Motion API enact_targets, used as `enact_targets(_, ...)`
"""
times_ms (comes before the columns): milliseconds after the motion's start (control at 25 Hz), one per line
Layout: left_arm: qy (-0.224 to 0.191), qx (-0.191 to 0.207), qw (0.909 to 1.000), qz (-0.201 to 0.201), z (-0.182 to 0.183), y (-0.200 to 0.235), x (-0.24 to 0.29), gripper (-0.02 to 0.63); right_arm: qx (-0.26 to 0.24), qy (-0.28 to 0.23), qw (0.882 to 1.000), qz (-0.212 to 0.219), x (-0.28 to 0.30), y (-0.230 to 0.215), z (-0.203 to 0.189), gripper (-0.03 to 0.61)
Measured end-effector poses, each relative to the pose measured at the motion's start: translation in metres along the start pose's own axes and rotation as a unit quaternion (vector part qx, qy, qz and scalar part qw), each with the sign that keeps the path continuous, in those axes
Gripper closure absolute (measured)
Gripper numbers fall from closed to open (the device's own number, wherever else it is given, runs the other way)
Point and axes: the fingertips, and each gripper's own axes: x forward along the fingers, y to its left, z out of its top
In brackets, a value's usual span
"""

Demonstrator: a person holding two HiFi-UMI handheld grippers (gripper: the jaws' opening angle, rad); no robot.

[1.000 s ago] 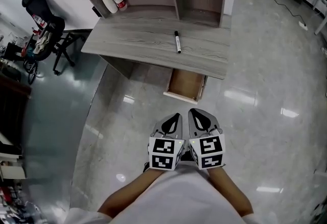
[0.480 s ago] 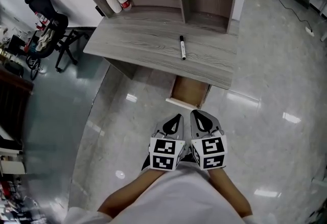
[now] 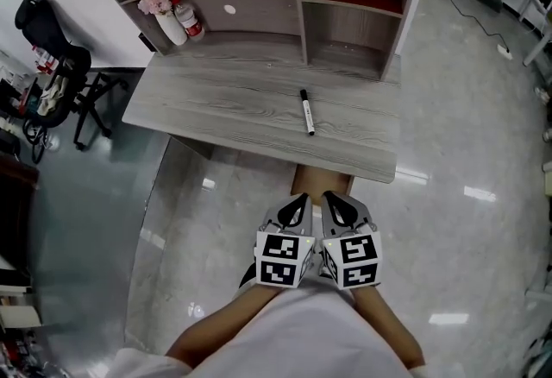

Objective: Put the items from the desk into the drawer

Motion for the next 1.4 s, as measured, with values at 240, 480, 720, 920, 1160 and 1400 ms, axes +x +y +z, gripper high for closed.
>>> enact_targets(240, 0.002, -0.003, 0.9996, -0.029, 0.021, 0.035, 0.027, 0.611, -0.005, -0.002, 1.0, -0.011, 0.046, 0.0, 0.022, 0.575)
enact_targets(480, 0.011, 0.008, 0.9989, -0.045, 0.033, 0.07, 0.049, 0.611, -0.012, 0.019, 0.999, -0.042, 0.093, -0.01, 0.027, 0.575)
enact_targets(720, 0.02, 0.013, 0.9983, -0.054, 0.038, 0.104, 0.066, 0.612, -0.012, 0.039, 0.996, -0.073, 0.137, -0.028, 0.03, 0.574)
enact_targets(920, 0.023, 0.014, 0.998, -0.056, 0.045, 0.125, 0.079, 0.611, -0.011, 0.067, 0.994, -0.086, 0.168, -0.041, 0.026, 0.535)
enact_targets(1160, 0.023, 0.008, 0.9978, -0.062, 0.054, 0.137, 0.094, 0.611, -0.005, 0.099, 0.991, -0.095, 0.194, -0.057, 0.016, 0.486)
enact_targets(1400, 0.032, 0.007, 0.9974, -0.064, 0.052, 0.143, 0.104, 0.611, 0.0, 0.135, 0.985, -0.103, 0.22, -0.074, 0.0, 0.486)
